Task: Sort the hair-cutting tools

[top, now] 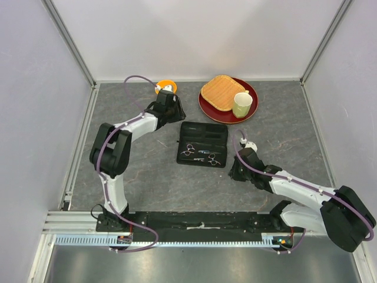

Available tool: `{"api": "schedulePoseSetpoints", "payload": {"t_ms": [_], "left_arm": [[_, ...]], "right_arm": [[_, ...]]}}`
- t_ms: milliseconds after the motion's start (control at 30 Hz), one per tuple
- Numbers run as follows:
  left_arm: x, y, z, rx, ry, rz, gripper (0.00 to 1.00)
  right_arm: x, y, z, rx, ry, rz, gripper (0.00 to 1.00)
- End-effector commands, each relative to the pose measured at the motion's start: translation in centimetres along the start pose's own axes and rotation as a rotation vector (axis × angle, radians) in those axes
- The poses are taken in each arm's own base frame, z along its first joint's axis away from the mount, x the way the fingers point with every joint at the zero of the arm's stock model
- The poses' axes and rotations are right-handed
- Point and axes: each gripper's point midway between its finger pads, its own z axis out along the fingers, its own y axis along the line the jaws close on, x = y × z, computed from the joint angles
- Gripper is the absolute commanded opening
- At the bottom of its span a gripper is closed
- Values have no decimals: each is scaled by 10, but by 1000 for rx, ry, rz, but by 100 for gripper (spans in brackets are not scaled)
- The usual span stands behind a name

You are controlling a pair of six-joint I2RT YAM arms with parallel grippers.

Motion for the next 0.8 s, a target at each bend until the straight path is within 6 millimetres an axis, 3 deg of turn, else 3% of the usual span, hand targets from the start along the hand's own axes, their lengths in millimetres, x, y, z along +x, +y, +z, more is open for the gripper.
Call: {"api": "schedulePoseSetpoints", "payload": {"t_ms": [0, 133, 167, 200, 333, 400, 600, 700, 767], "left_arm": [[-22, -9, 22, 6, -35, 38, 50], [-20, -8, 45, 2, -14, 58, 49], [-12, -6, 53, 3, 10, 67, 49], [-19, -11, 56, 18, 5, 90, 50], [1, -28, 71, 138, 126, 177, 52], [9, -27, 75, 148, 181, 235, 52], [29, -30, 66, 231, 279, 332, 52], [45, -33, 52, 294, 332, 347, 48], [45, -42, 37, 354, 335, 366, 43]], "right_arm": [[8, 4, 1, -31, 30, 8, 10], [16, 8, 5, -62, 66, -20, 8], [18, 8, 6, -67, 74, -29, 8], [19, 9, 7, -73, 83, -41, 8], [16, 15, 12, -81, 90, -74, 8], [18, 13, 17, -70, 104, -82, 8], [22, 12, 28, -48, 136, -83, 8], [25, 8, 33, -19, 150, -76, 8], [26, 2, 38, 16, 150, -63, 8]]}}
